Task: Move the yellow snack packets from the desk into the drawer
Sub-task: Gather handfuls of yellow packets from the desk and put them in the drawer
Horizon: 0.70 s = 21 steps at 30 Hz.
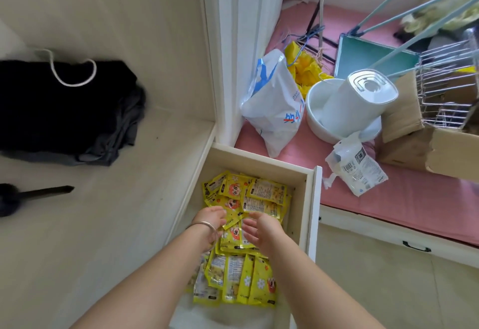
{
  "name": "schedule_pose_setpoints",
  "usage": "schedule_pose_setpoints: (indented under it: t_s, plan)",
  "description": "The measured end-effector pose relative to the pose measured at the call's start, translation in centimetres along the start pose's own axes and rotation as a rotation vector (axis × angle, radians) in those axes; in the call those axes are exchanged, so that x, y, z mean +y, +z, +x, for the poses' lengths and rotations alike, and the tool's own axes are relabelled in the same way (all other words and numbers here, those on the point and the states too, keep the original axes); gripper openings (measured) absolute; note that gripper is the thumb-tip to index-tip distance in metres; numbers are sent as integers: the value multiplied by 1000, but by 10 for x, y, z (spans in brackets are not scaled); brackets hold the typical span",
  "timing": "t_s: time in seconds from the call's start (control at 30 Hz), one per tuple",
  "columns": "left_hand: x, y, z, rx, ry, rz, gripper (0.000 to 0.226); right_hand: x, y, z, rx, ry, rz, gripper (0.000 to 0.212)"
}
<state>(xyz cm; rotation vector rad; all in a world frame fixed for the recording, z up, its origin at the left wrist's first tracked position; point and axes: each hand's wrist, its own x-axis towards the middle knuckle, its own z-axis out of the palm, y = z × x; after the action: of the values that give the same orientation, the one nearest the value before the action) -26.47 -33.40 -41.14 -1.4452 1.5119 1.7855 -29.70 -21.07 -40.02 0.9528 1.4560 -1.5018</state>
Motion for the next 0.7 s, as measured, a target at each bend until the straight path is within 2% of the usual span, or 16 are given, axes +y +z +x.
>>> schedule_pose_setpoints:
  t_s: [0.23, 0.33, 0.57, 0.7]
  plan:
    - [13, -20, -72, 41, 151, -141, 26, -13, 14, -55, -112, -126, -198, 27]
    - [2, -39, -107, 116, 199, -266, 14, -12, 20, -81, -161, -176, -338, 15]
    - [-69, -83, -188, 355, 276, -615, 11, 32, 43, -134, -377, -269, -714, 22]
    - [-126, -107, -242, 476, 287, -792, 11, 82, 60, -168, -526, -265, -870, 15]
